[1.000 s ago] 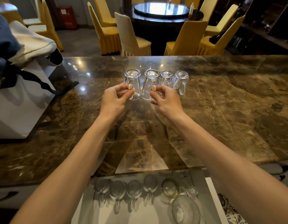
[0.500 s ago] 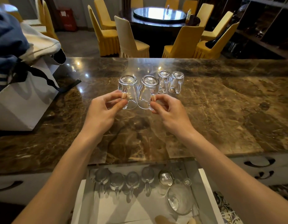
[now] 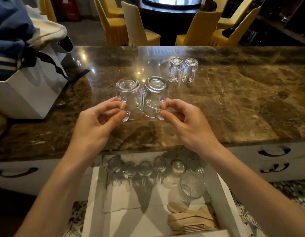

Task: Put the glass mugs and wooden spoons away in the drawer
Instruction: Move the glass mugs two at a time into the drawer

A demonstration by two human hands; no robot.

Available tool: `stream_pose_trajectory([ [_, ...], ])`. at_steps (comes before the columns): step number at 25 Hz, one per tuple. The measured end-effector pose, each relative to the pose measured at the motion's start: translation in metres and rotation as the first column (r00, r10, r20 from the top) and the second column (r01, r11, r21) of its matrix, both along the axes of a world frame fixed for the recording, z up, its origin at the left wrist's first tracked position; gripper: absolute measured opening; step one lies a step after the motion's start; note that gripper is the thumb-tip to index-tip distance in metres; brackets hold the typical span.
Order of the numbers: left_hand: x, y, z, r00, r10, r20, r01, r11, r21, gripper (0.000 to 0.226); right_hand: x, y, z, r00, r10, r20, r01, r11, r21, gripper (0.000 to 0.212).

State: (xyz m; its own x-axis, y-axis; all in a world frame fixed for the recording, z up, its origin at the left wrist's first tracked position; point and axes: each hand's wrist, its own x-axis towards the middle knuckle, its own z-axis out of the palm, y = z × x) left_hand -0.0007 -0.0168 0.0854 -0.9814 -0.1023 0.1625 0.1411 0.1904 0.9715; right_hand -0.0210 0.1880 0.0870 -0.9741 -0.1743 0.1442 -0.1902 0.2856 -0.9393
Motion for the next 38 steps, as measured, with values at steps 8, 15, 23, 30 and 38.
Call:
stream_pose_trajectory([
  [8, 0.056, -0.008, -0.009, 1.0, 0.02, 0.016, -0.02, 1.0, 0.008, 0.023, 0.048, 0.0, -0.016, 0.997, 0.056, 0.061, -0.054, 0.998, -0.044, 0.01],
  [15, 0.107, -0.021, -0.044, 0.984, 0.034, 0.175, -0.027, 0.999, -0.04, 0.021, 0.095, -0.003, -0.051, 0.968, 0.163, 0.189, -0.148, 0.985, -0.088, 0.017],
  [23, 0.139, -0.028, -0.088, 0.926, 0.008, 0.376, 0.01, 0.999, -0.044, 0.02, 0.119, -0.013, -0.091, 0.924, 0.148, 0.353, -0.164, 0.986, 0.016, 0.01],
  [30, 0.135, -0.031, -0.126, 0.885, 0.028, 0.465, 0.068, 0.98, -0.189, 0.012, 0.122, -0.025, -0.123, 0.855, 0.104, 0.509, -0.188, 0.975, 0.116, 0.013],
  [38, 0.131, -0.033, -0.162, 0.858, 0.044, 0.511, 0.142, 0.937, -0.319, 0.009, 0.118, -0.032, -0.158, 0.815, 0.057, 0.577, -0.241, 0.938, 0.248, 0.009],
])
